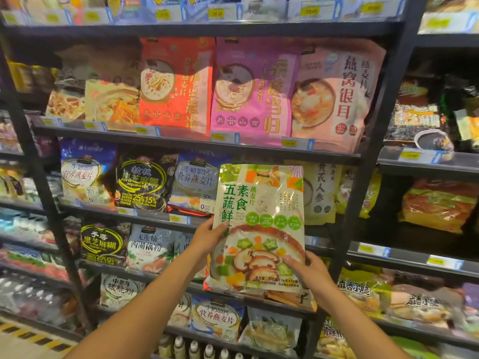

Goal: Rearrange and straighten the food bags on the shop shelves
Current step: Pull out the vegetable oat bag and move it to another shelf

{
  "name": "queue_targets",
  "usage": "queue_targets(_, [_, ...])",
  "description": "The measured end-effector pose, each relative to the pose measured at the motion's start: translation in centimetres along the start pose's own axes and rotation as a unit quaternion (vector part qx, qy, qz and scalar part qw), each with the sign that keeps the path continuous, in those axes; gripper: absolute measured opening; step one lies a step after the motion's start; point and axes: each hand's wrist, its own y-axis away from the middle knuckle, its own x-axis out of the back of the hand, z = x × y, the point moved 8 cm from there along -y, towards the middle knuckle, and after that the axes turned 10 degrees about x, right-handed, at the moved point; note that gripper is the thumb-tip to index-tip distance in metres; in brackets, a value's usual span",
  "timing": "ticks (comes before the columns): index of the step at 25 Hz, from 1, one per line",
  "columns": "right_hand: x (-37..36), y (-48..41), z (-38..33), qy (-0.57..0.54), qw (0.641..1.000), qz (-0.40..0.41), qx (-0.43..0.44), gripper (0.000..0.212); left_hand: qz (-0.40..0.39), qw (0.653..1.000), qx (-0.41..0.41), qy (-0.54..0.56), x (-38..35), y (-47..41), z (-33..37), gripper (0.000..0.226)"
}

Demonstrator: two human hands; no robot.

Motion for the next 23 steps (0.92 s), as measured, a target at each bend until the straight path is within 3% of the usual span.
queue_targets(10, [-0.1,-10.3,1.4,-0.008,1.0,-0.001,-0.01,0.047,0.012,0.999,0.0,-0.032,-1.2,-10.6,2.2,0.028])
queue_targets(23, [0.4,-21.0,0.0,0.007,1.0,-0.002,0.019,0.035,0.018,1.0,-0.005,-0.007,-2.9,-19.6,4.9,0.023])
